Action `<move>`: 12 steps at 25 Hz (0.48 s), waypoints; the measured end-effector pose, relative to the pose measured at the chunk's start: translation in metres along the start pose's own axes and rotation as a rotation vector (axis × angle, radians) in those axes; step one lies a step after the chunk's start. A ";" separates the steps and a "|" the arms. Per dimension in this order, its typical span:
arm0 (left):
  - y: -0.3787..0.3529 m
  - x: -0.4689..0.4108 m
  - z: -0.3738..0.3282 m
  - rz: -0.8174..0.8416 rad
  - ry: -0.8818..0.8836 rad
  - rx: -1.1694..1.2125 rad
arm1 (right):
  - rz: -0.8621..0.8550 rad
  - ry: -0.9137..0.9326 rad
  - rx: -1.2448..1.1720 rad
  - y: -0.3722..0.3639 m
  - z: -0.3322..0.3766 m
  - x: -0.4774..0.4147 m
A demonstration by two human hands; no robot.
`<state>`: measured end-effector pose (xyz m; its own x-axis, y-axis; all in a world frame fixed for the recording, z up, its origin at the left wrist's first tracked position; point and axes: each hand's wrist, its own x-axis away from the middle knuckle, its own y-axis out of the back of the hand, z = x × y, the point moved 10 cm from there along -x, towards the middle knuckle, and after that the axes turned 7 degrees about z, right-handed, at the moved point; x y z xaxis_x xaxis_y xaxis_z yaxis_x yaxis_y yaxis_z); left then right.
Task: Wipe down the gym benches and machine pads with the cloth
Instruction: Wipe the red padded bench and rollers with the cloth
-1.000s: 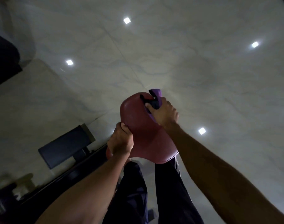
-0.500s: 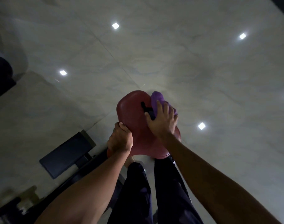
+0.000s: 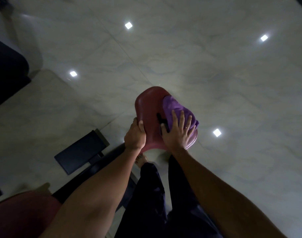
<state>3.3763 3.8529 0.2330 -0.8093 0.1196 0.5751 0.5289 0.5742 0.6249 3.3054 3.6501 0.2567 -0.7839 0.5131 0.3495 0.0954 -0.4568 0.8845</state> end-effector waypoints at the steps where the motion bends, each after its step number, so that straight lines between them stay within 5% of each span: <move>1: 0.001 0.002 0.003 0.001 -0.008 -0.005 | 0.032 -0.009 0.009 -0.009 0.017 0.003; 7: 0.000 0.010 0.017 0.036 -0.027 -0.019 | 0.067 0.680 0.245 -0.020 0.018 0.053; 9: 0.000 0.011 0.017 0.037 -0.045 -0.027 | 0.027 0.593 0.221 -0.009 -0.011 0.044; 12: 0.000 0.011 0.015 0.038 -0.054 -0.026 | -0.023 0.153 -0.006 -0.007 -0.013 0.041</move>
<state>3.3636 3.8664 0.2312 -0.8010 0.1845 0.5696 0.5650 0.5475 0.6173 3.2642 3.6648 0.2609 -0.8702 0.4070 0.2779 0.0734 -0.4505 0.8897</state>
